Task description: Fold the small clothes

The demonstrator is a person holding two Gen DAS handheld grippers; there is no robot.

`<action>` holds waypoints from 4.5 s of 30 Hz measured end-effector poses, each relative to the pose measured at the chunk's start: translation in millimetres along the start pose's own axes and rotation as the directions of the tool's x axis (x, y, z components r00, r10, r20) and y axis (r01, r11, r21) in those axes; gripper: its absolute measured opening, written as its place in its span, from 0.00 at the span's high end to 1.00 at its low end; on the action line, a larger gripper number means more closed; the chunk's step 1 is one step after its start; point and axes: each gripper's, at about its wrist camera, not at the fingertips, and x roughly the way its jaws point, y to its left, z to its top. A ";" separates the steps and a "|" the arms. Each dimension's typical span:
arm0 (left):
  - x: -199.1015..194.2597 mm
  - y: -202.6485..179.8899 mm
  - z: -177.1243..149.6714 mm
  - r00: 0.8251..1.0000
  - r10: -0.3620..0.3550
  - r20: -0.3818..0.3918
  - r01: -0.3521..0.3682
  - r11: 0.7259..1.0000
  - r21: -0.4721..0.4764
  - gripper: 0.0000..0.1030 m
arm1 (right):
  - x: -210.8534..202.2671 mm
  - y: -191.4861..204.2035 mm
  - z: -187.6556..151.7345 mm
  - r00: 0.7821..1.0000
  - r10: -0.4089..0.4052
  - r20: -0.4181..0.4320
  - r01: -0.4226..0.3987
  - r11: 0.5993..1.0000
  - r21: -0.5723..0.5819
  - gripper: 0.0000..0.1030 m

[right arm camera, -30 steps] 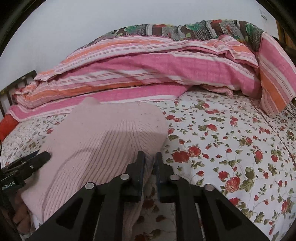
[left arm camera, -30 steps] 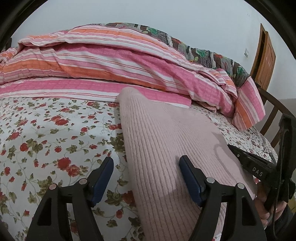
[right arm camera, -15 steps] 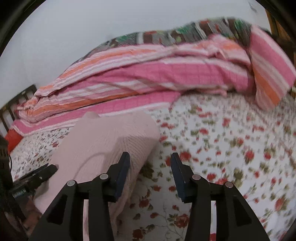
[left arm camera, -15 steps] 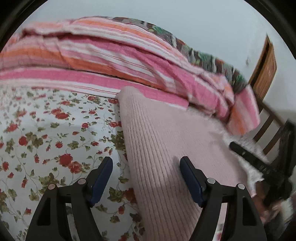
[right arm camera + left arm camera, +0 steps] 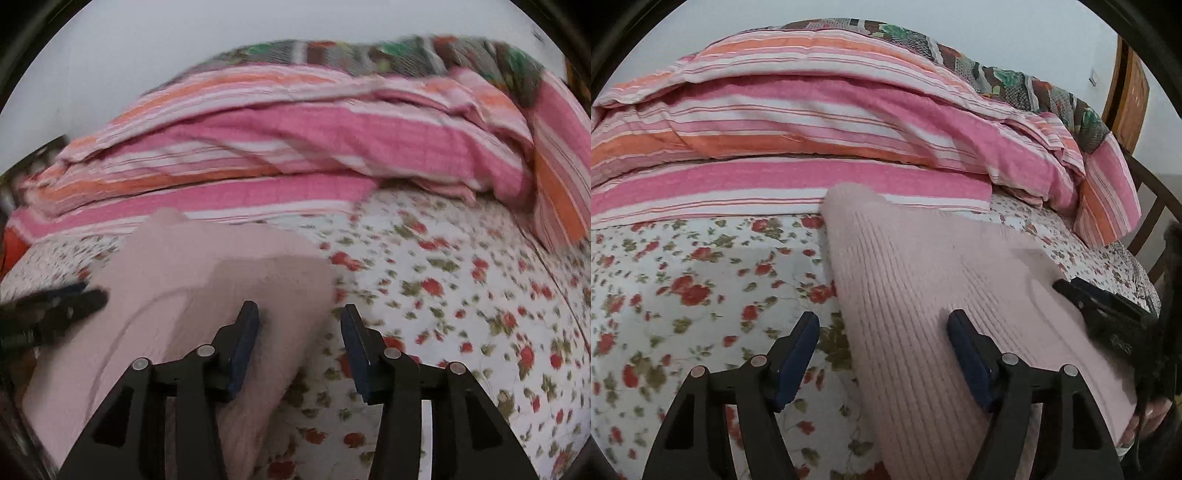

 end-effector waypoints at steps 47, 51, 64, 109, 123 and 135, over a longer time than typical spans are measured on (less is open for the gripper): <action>-92.6 -14.1 -79.0 0.999 -0.034 -0.026 0.035 0.997 0.074 0.28 | -85.9 12.3 -65.0 0.959 0.276 -0.068 -0.271 0.960 0.077 0.46; -106.1 -14.5 -92.7 0.998 -0.050 -0.044 0.055 0.989 0.137 0.32 | -84.1 10.2 -64.5 0.951 0.300 -0.069 -0.291 0.950 0.115 0.56; -108.4 -11.1 -97.6 0.997 -0.069 -0.039 0.073 0.991 0.109 0.81 | -99.7 -6.7 -58.8 0.936 0.351 0.029 -0.351 0.924 0.151 0.95; -32.2 -14.6 -26.9 0.996 0.014 0.092 -0.018 0.999 0.041 0.42 | -26.4 18.1 -19.9 0.997 0.069 0.025 -0.068 0.996 -0.054 0.50; -38.2 -13.9 -32.9 0.992 0.047 0.116 -0.051 0.998 0.033 0.37 | -29.4 11.5 -20.8 0.995 0.094 0.034 -0.093 0.995 -0.020 0.47; -43.3 -13.3 -35.6 0.991 0.053 0.120 -0.056 0.998 0.028 0.36 | -35.3 20.0 -23.7 0.997 0.061 0.054 -0.058 0.997 -0.053 0.51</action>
